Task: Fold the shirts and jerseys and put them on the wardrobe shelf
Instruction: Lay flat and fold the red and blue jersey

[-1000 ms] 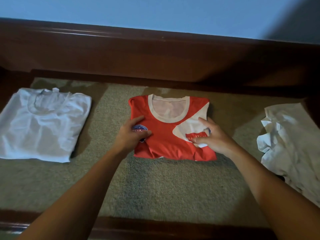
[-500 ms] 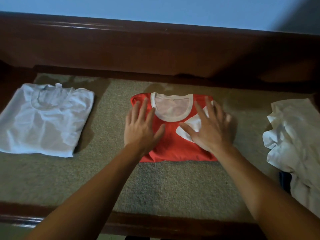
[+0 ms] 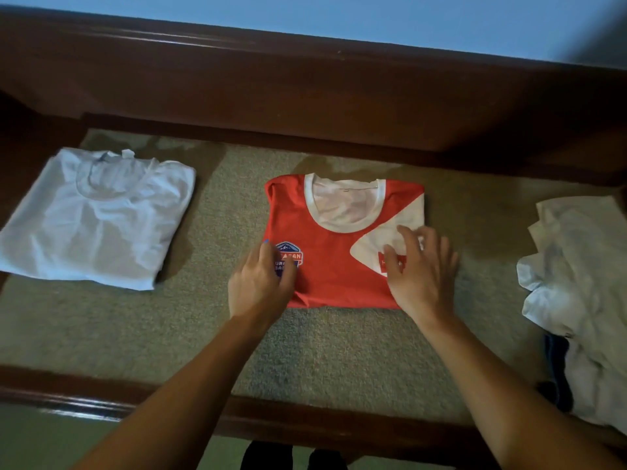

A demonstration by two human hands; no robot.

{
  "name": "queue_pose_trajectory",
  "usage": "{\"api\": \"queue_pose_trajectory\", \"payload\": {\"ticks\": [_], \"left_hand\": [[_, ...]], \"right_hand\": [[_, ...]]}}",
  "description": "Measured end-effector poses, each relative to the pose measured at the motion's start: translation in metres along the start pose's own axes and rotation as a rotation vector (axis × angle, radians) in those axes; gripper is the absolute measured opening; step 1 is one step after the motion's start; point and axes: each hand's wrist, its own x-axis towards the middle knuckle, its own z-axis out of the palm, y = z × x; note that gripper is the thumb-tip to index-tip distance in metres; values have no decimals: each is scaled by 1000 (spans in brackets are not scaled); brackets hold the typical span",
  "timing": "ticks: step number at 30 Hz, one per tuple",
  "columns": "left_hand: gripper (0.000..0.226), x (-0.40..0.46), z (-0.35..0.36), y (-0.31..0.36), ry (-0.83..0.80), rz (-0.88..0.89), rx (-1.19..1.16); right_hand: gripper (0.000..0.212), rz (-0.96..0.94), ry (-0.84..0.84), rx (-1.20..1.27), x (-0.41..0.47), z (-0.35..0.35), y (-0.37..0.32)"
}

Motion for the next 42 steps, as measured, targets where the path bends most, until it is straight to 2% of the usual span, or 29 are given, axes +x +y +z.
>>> {"api": "queue_pose_trajectory", "payload": {"ticks": [4,7,10,15,16,18,20,23,24,25,27,29,33,35,38,42], "left_hand": [[47,-29,-16,-8,-123,-273,47],[46,-41,-13,-11,-189,-257,6],[30,-42,-9,-13,-153,-258,-208],[18,-37,-21,-9,-141,-389,-766],[17,-35,-23,-11,-140,-411,-813],[20,-33,-23,-21,-169,-442,-670],[22,-34,-21,-27,-194,-410,-343],[35,-31,-18,-22,17,-235,-75],[41,-26,-17,-17,52,-209,-67],[47,-18,-16,-15,15,-204,-97],[58,-3,-14,-10,-177,-222,-171],[61,7,-15,-7,-348,-229,-216],[62,30,-15,-2,-493,-258,-369],[68,41,-12,-1,-528,-270,-440],[59,51,-9,5,-561,-231,-432],[53,53,-4,9,-483,-199,-399]], "right_hand": [[45,158,15,13,-36,5,16],[49,349,-28,78,-45,3,18],[53,477,-107,184,-47,1,18],[30,482,-105,415,-46,-10,16],[27,502,-111,463,-46,-11,16],[22,540,-179,501,-47,-12,19],[19,524,-236,472,-48,-12,23],[34,371,-159,451,-41,-13,29],[46,323,-176,452,-35,-14,30],[57,303,-230,460,-27,-15,30],[71,294,-353,486,-11,-18,27],[73,277,-430,527,0,-19,25],[69,236,-457,586,12,-16,17],[64,246,-441,605,17,-15,14],[63,309,-479,764,22,-15,12],[66,324,-490,880,23,-18,8]]}}
